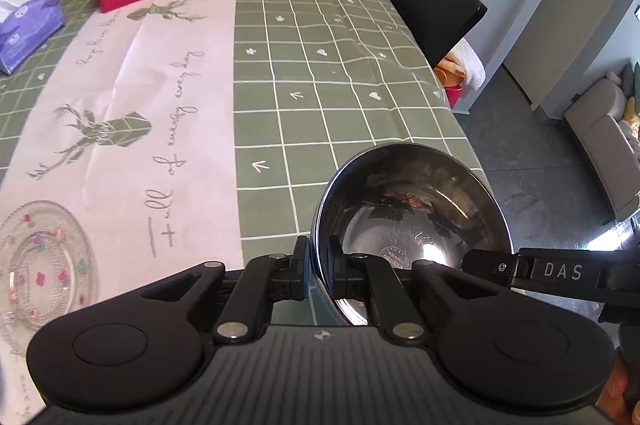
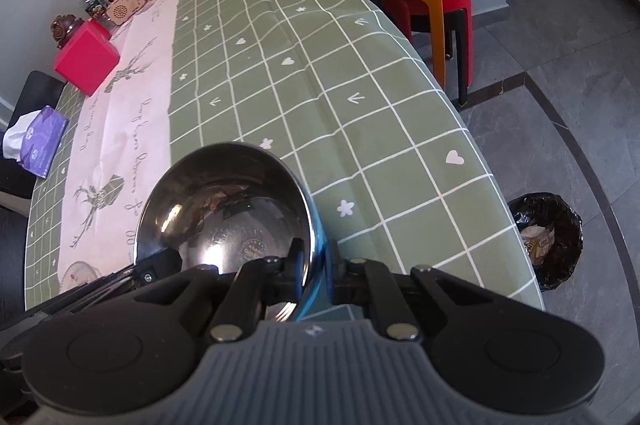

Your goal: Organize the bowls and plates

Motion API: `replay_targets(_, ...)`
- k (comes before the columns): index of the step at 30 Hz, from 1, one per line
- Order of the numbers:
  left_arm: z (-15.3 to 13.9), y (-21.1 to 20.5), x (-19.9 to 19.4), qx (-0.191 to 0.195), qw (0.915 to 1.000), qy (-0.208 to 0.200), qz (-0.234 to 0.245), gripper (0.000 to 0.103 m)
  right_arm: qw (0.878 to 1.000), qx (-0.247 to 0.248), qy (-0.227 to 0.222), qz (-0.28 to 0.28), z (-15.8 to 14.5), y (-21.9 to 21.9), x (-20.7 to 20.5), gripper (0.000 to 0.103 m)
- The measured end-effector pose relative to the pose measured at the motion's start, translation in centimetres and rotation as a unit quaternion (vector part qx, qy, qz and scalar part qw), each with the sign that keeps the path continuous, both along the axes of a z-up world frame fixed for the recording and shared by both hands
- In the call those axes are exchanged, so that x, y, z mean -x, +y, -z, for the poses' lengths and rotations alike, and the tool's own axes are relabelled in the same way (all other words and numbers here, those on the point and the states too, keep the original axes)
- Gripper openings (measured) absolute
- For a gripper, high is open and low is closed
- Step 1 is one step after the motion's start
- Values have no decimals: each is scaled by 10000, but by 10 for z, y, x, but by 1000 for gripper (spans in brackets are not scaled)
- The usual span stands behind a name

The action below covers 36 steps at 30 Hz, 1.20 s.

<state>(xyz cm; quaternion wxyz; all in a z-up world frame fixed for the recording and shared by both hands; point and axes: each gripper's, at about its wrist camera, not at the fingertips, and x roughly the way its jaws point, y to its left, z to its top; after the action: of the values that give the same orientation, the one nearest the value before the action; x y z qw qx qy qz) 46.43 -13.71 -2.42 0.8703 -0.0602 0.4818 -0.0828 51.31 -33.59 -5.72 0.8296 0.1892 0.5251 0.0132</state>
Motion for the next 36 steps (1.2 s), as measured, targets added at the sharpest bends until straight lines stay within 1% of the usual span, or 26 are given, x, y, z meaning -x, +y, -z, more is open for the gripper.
replay_targets(3,-20,8,18,-60,9999,-110,-17,8,9999,9,-76,-112,-17,9,15,7)
replay_targets(10,-59,36,68,-88,9997,-197,-133,9,9985,141,-286,-442,-58,40,63,6)
replay_targets(14,-72,56,97,-35,9996,-176,-198,9,9971,197,-376,-627,-75,59,93,6)
replay_targets(21,-90,91,152,44,9991,-285,-309,9,9927,342,-628,-967,-99,92,146,6)
replay_targets(24,-95,106,173,79,9988,-300,-378,10,9903,374,-686,-1146,-104,106,166,6)
replay_targets(30,-103,136,210,-25,9982,-269,-544,10,9846,335,-725,-1557,-108,138,203,7)
replay_targets(34,-101,159,233,-98,9971,-177,-736,10,9805,209,-662,-1838,-104,160,221,7)
replay_targets(36,-97,170,242,-157,9967,-51,-796,10,9779,192,-604,-1994,-100,173,229,8)
